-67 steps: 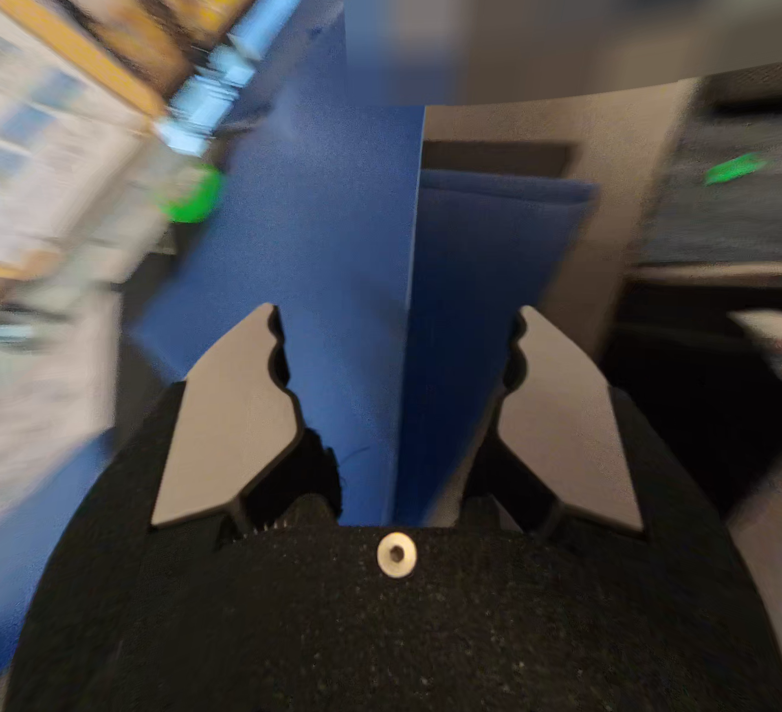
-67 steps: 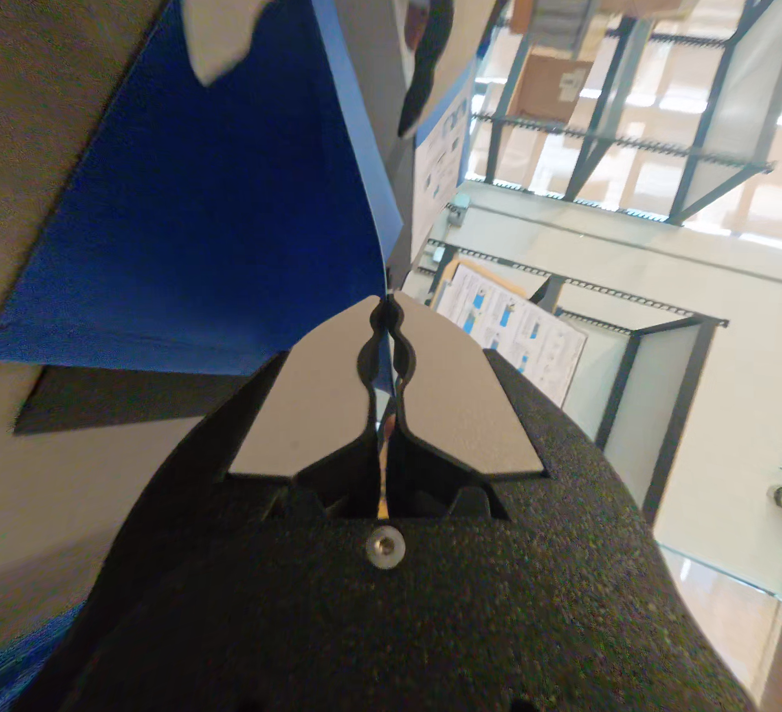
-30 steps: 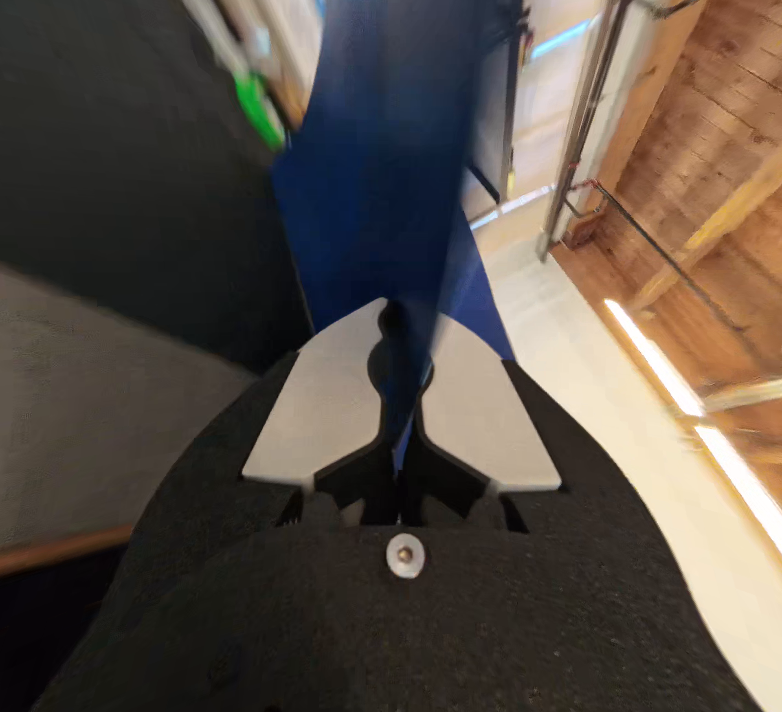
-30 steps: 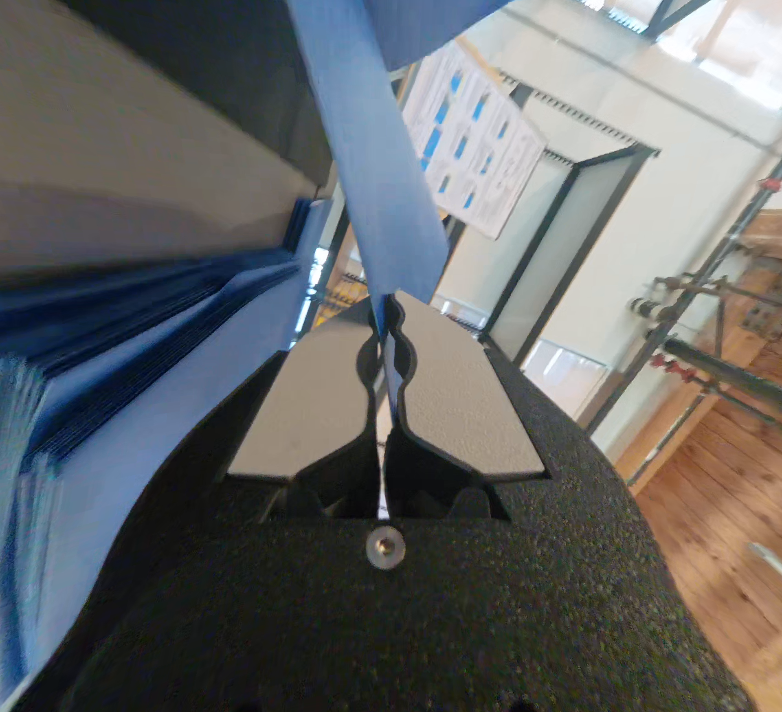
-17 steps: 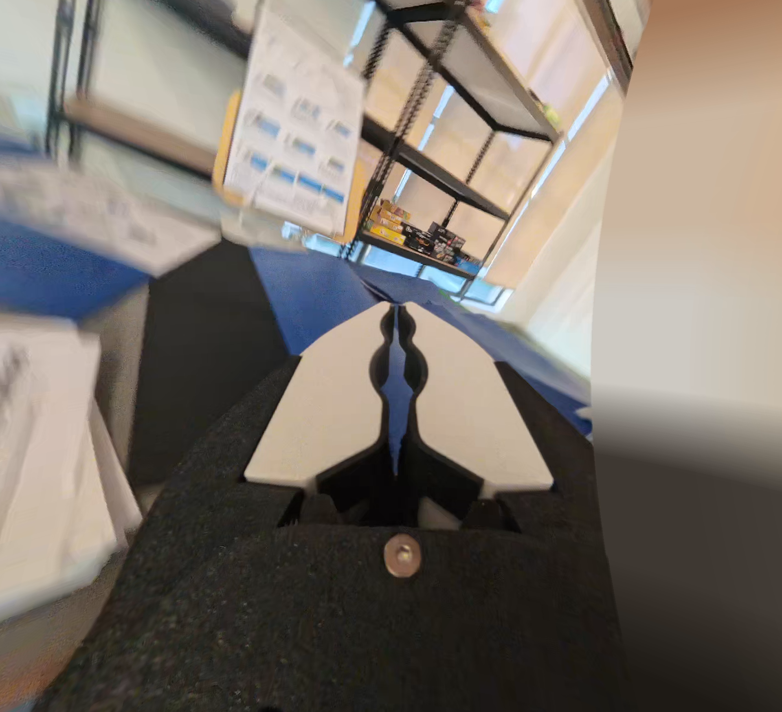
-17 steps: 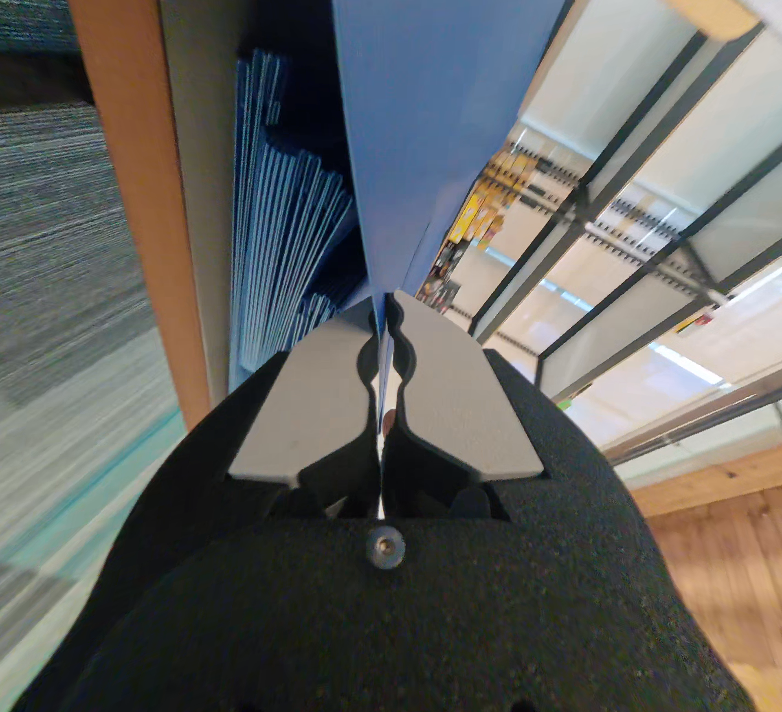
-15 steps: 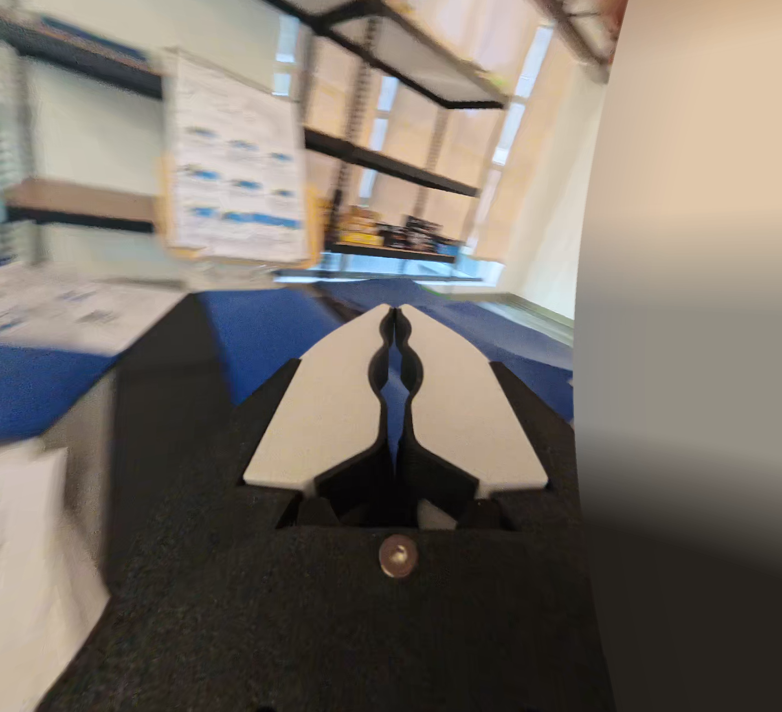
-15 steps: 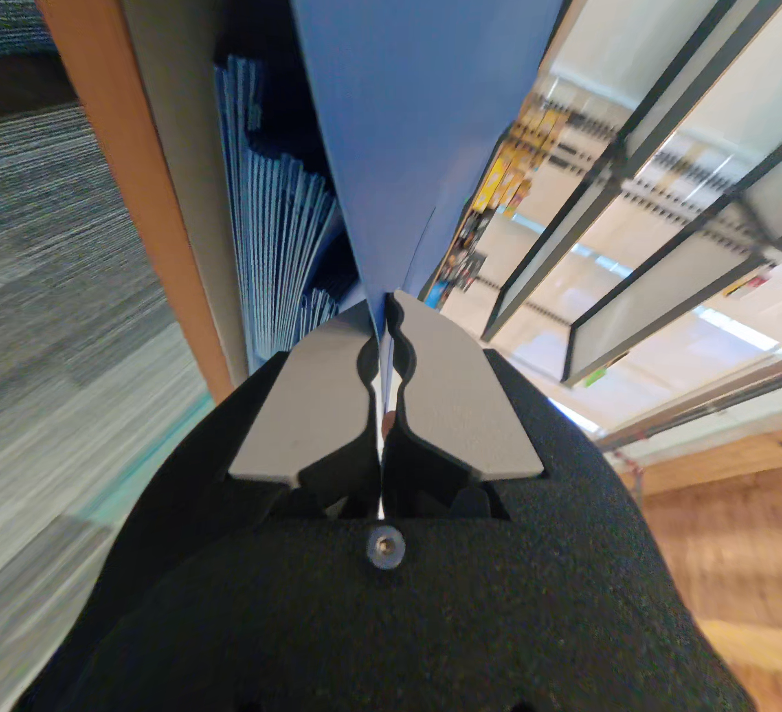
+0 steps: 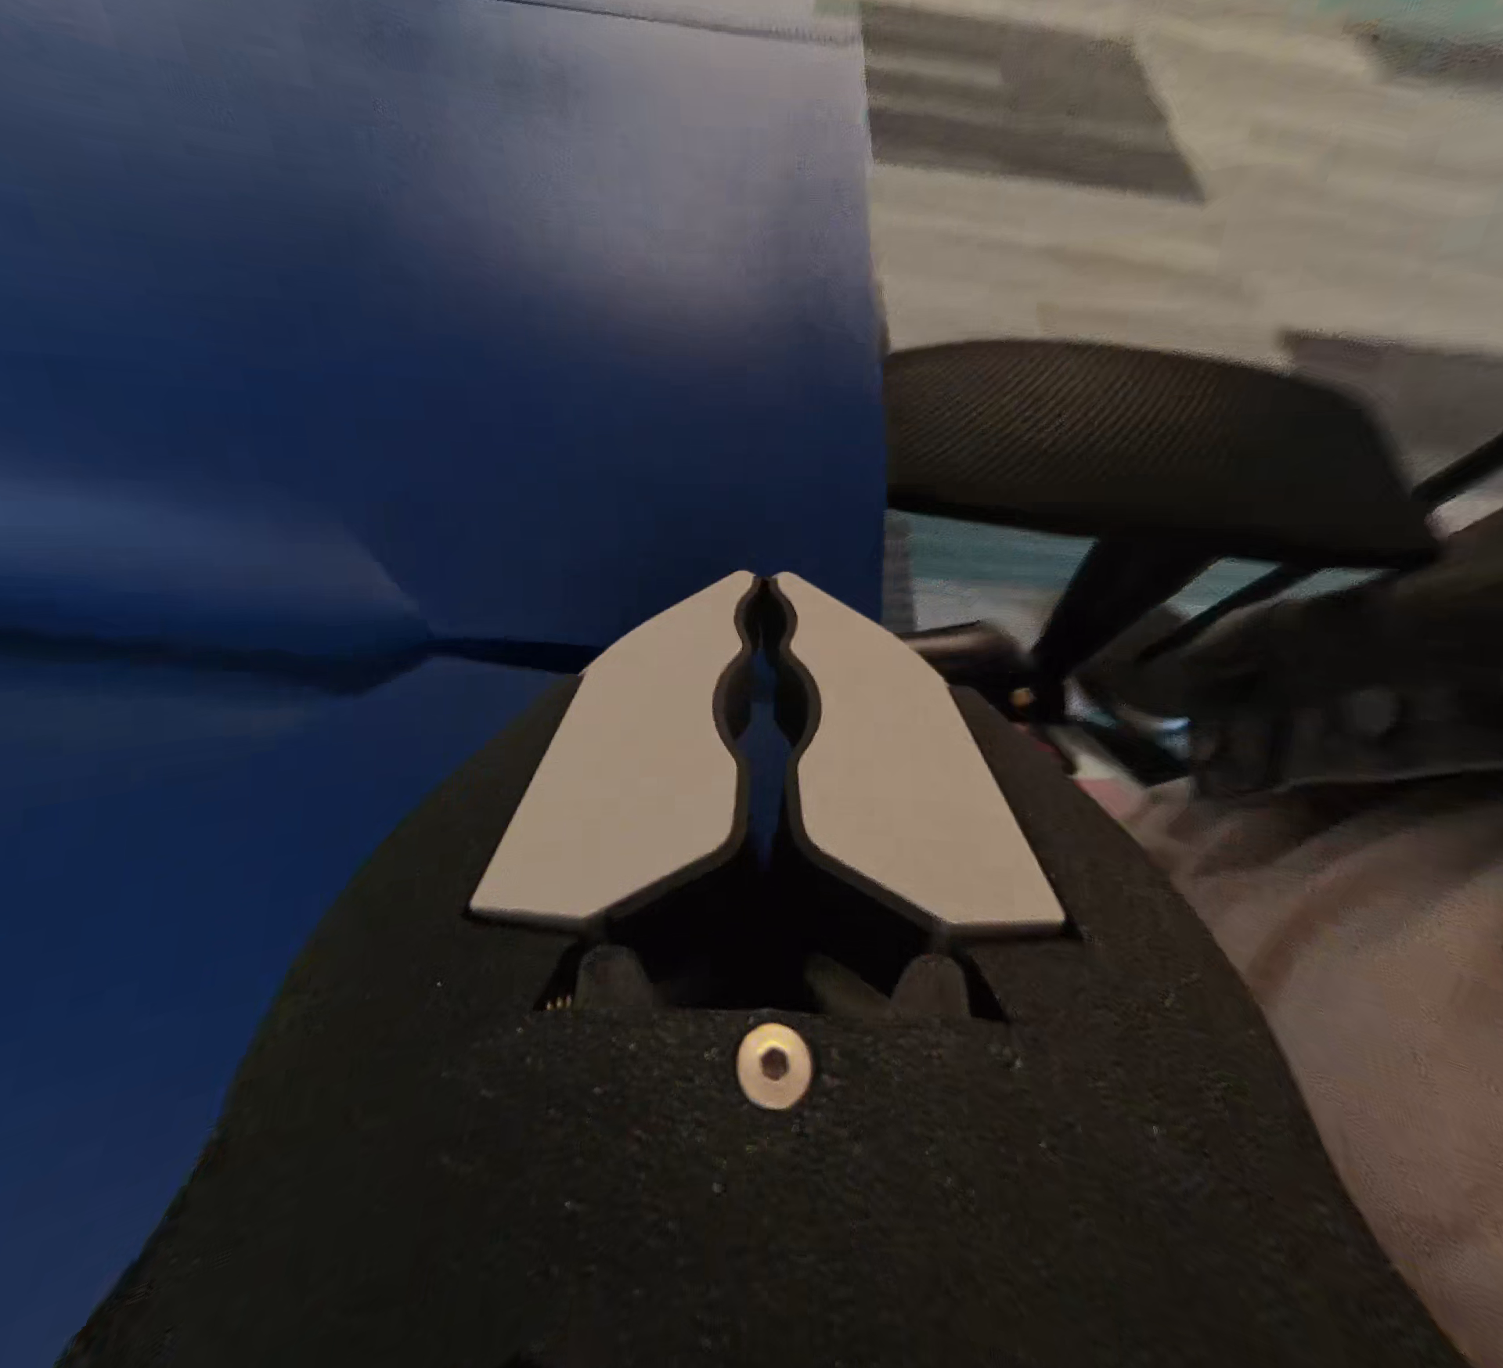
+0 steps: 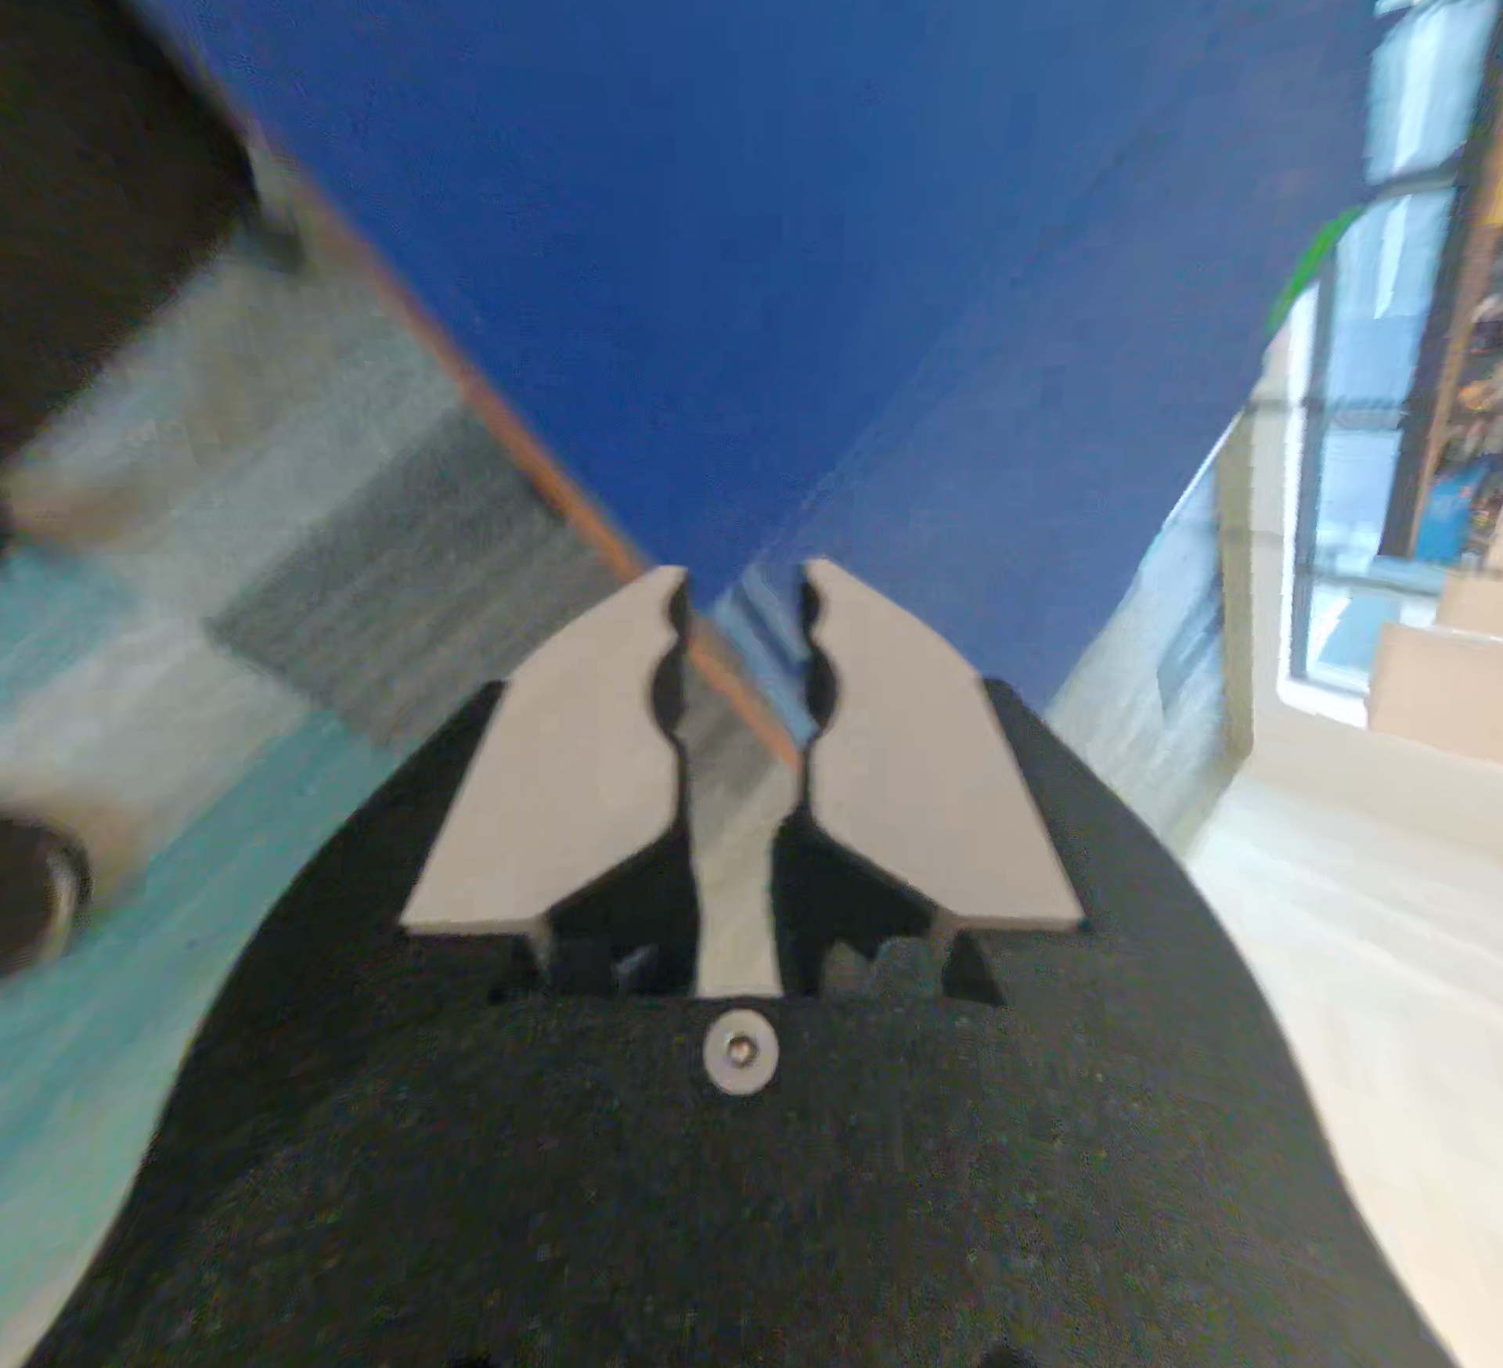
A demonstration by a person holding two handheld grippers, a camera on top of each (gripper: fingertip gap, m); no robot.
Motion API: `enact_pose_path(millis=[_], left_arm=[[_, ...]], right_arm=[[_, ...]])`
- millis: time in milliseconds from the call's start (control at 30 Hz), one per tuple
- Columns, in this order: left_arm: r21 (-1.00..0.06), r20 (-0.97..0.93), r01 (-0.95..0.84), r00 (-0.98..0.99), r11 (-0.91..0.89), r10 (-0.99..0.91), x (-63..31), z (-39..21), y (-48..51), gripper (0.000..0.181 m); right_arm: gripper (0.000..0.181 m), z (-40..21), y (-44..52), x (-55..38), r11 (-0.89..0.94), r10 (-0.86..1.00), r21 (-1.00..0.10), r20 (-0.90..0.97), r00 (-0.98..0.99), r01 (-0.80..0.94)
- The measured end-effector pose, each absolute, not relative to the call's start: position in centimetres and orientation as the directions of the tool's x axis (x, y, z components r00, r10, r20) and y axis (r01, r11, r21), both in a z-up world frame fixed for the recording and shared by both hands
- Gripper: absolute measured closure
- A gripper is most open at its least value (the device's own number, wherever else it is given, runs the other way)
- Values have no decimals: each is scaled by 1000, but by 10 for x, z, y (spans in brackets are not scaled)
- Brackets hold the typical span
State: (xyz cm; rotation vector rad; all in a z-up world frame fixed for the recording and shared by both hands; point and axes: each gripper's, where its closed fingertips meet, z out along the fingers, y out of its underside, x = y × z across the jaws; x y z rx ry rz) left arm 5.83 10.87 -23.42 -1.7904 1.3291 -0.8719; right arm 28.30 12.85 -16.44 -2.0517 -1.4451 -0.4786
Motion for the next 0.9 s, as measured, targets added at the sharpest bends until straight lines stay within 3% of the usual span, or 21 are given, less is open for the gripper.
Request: enact_pose_path(millis=[33, 100, 133, 167, 200, 267, 333, 400, 467, 533, 733, 900], left_arm=[[-850, 51, -502, 217, -157, -975, 62, -240, 111, 179], [-817, 39, -561, 171, -130, -984, 66, -259, 111, 178], [-785, 69, -601, 156, -150, -985, 66, -273, 110, 178], [-754, 106, -633, 144, -174, -984, 66, -286, 108, 177], [-749, 137, -633, 143, -197, -980, 66, -290, 107, 177], [-753, 163, -621, 144, -217, -976, 67, -288, 108, 177], [-755, 145, -623, 142, -202, -979, 66, -289, 107, 177], [-750, 100, -640, 139, -167, -985, 64, -291, 107, 177], [-744, 75, -650, 148, -155, -986, 62, -293, 107, 177], [-741, 101, -648, 149, -174, -984, 63, -293, 107, 177], [-693, 349, -643, 99, -328, -932, 63, -293, 100, 179], [-709, 293, -648, 88, -278, -952, 64, -294, 99, 179]], right_arm=[[149, -138, 132, 243, -157, 737, -442, 543, 402, 883], [165, -98, 116, 146, -49, 891, -797, 237, 387, 602], [174, -90, 112, 107, -139, 940, -883, 25, 341, 448], [181, -94, 115, 77, -294, 937, -892, -197, 289, 344], [181, -113, 122, 54, -470, 880, -826, -411, 239, 310], [181, -176, 147, 24, -756, 647, -565, -723, 244, 331], [181, -233, 174, 9, -899, 404, -319, -869, 287, 300], [181, -279, 194, 6, -933, 303, -192, -874, 379, 303], [181, -283, 205, 1, -942, 262, -160, -900, 349, 294], [181, -287, 221, 0, -929, 314, -202, -872, 375, 309], [181, -288, 284, -20, -917, 358, -254, -864, 354, 307], [181, -288, 363, -38, -917, 382, -301, -852, 358, 263]])
